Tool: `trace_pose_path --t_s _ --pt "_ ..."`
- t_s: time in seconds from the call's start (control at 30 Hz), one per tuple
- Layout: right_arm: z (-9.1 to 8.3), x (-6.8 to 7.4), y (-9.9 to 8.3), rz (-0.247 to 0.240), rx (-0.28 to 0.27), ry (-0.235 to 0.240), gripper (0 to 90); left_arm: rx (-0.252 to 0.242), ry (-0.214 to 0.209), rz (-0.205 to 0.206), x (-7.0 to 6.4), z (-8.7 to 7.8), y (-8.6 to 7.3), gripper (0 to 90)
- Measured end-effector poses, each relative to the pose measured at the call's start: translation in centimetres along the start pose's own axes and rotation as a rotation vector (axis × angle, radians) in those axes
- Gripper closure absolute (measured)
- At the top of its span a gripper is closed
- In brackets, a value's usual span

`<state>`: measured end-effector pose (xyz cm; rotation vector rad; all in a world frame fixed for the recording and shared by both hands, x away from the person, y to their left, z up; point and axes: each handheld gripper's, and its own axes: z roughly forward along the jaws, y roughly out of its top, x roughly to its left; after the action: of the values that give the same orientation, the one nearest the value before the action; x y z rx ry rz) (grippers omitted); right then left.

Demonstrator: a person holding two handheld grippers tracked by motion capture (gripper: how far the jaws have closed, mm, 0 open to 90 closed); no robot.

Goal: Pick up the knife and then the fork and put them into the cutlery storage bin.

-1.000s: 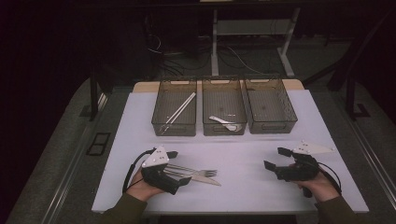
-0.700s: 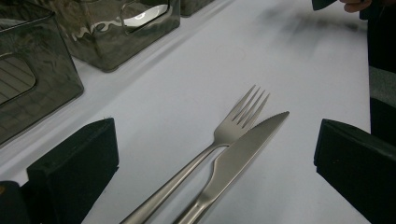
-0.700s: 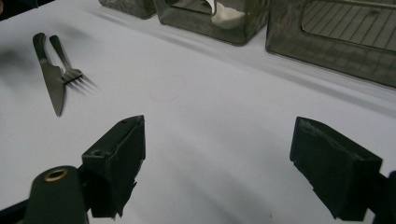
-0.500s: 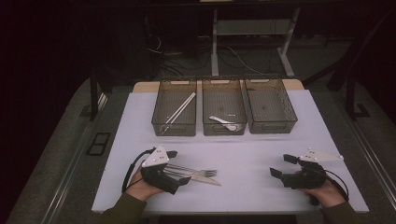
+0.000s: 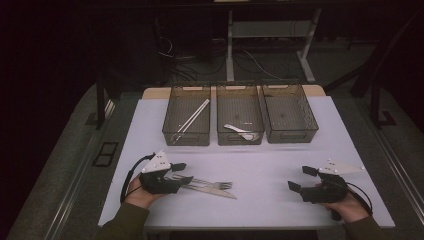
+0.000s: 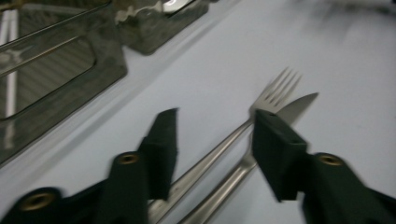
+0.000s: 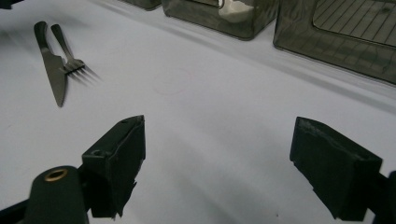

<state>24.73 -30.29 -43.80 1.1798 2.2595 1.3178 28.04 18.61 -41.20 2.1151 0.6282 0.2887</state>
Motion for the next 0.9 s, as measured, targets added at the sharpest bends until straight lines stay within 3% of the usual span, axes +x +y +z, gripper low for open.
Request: trace_pose_path --t_s 0.17,0.3,0.47,0.77,0.9 --pt "0.0 0.0 0.0 -0.002 0.0 0.0 18.3 0.105 0.044 -0.012 1.4 0.1 -0.8 77.3" --pt "0.0 0.0 0.0 -0.006 0.002 -0.001 18.3 0.17 0.045 -0.029 2.4 0.2 -1.6 89.1" --pt "0.0 0.0 0.0 -0.004 0.001 0.0 18.3 0.235 0.013 -0.018 2.9 0.7 -2.4 89.2" --pt "0.0 0.0 0.0 -0.001 0.003 0.001 18.3 0.233 -0.03 -0.013 2.6 1.1 -2.3 89.3" --pt "0.0 0.0 0.0 0.001 0.002 0.002 18.3 0.235 -0.077 0.012 2.3 1.3 -2.2 89.4"
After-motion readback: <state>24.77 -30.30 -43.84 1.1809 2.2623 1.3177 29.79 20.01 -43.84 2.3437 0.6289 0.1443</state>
